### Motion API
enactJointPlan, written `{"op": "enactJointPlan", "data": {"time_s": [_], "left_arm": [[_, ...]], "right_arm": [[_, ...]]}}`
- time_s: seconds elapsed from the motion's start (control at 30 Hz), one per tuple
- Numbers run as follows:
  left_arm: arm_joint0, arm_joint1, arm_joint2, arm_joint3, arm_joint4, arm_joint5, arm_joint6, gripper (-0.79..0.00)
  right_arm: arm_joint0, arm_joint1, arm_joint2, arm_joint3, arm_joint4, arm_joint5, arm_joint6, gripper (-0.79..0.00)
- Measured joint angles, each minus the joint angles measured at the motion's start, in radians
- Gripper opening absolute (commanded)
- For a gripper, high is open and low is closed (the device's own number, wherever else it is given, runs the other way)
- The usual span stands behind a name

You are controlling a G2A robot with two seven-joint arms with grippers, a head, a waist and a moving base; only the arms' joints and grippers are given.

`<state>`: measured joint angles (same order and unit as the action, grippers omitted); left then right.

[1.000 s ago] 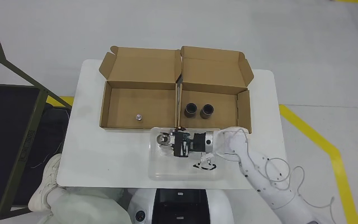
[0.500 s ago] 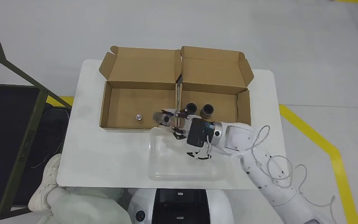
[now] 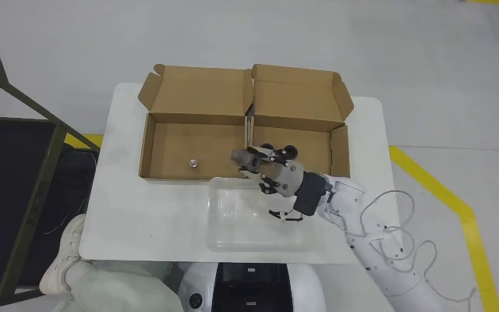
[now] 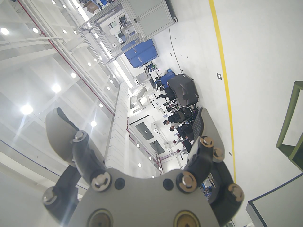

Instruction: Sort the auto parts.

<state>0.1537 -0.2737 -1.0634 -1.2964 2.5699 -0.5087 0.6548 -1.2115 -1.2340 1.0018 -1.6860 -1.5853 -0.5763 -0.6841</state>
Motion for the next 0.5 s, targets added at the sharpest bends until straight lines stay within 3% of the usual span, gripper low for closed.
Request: {"op": "enactJointPlan", "data": {"time_s": [0.5], "left_arm": [[0.0,0.0,0.0,0.0,0.0,0.0,0.0,0.0]], "right_arm": [[-0.1,0.03,0.101,-0.086,-0.025,0.014,-0.029,-0.785]]}}
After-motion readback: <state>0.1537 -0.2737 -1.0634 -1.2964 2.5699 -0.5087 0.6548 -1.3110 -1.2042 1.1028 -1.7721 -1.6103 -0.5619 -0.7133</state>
